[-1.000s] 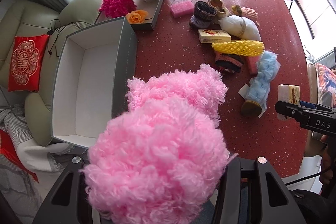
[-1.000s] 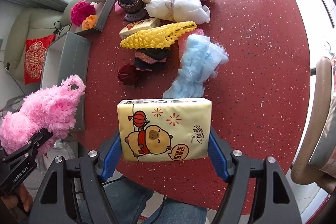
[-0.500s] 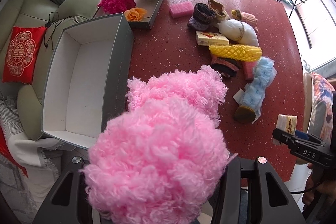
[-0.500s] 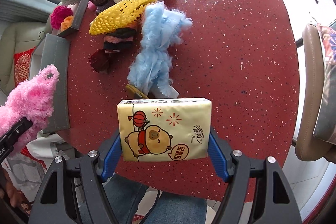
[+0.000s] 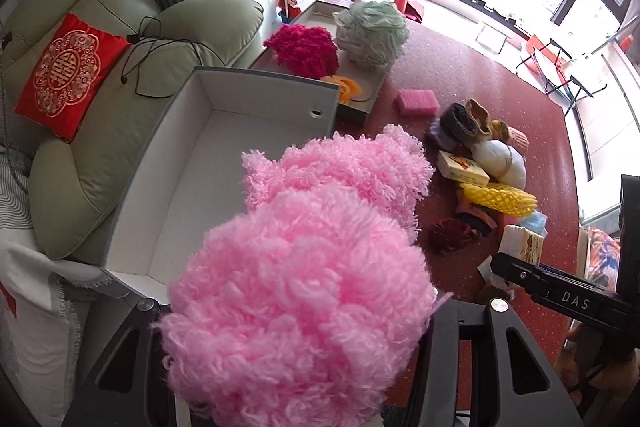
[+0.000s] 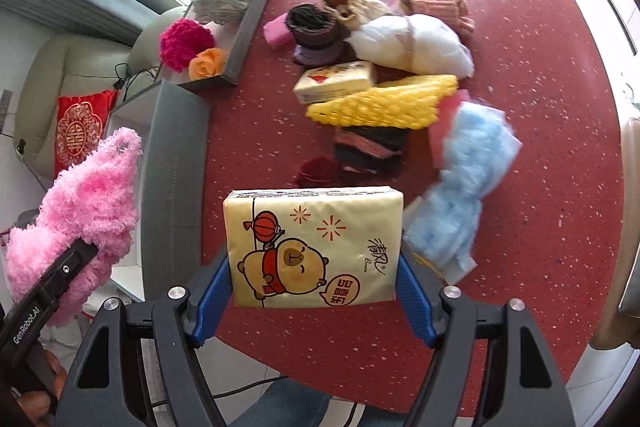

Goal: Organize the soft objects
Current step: 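Carry the pink plush and tissue pack with both tools over the open grey box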

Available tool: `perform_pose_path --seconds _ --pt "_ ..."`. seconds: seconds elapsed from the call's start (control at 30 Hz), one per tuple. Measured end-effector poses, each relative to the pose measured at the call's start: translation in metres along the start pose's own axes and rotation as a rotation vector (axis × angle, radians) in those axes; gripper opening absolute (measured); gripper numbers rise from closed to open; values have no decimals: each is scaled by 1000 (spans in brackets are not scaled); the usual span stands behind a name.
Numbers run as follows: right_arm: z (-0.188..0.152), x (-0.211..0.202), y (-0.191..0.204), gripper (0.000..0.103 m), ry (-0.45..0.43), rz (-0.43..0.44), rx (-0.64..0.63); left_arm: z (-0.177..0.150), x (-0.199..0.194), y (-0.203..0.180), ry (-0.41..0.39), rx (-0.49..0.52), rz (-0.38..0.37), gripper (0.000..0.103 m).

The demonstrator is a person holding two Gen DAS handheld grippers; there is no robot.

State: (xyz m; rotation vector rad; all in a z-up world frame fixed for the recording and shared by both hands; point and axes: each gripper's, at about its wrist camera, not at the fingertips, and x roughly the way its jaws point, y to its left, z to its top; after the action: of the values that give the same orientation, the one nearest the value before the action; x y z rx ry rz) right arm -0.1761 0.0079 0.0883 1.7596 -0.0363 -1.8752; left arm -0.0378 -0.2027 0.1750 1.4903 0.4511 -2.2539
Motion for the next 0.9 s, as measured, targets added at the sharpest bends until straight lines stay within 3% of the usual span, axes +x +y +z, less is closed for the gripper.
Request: perform_pose_path --seconds 0.27,0.43,0.9 --pt "7 24 94 77 27 -7 -100 13 7 76 -29 -62 77 52" --pt "15 28 146 77 12 -26 -195 16 13 109 -29 -102 86 52" --pt "35 48 221 77 11 -18 -281 28 36 143 -2 -108 71 52"
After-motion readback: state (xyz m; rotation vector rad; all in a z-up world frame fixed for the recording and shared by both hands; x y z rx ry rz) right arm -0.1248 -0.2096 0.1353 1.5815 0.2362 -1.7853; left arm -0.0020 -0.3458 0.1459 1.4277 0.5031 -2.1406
